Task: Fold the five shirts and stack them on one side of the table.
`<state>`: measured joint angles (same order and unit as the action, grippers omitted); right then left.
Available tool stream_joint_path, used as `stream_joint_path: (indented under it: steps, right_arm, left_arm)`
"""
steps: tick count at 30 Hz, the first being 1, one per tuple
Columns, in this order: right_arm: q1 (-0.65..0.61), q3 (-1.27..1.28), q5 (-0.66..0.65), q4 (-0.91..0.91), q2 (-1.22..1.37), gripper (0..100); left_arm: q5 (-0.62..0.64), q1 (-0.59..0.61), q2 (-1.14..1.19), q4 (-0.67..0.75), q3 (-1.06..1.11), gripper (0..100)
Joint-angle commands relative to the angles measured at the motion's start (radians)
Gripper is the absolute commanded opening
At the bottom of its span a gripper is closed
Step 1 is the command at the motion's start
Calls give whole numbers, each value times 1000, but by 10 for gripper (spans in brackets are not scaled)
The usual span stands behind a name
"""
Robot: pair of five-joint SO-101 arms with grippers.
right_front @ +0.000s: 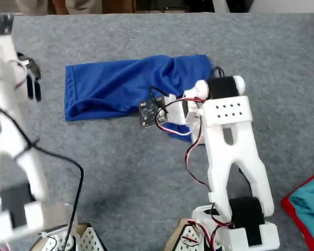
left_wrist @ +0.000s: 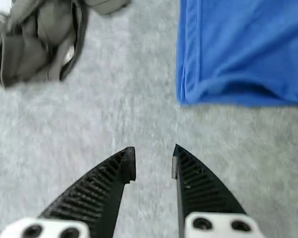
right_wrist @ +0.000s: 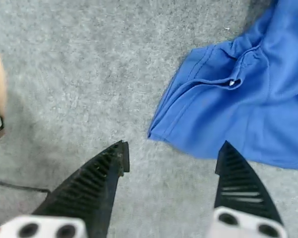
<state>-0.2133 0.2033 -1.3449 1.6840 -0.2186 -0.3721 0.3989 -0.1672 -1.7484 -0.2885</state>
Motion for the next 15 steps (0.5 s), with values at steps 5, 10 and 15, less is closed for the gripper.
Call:
stream_joint_path:
  steps: [5, 10, 15]
  right_arm:
    - [-12, 242, -9, -255, -33, 292]
    - [-10, 341, 20, -410, -25, 292]
    - [21, 412, 34, -516, -24, 292]
  left_arm:
    - [-18, 11, -647, -3, 534, 135]
    - [-28, 49, -978, 84, 819, 140]
    - [-28, 132, -1032, 192, 956, 140]
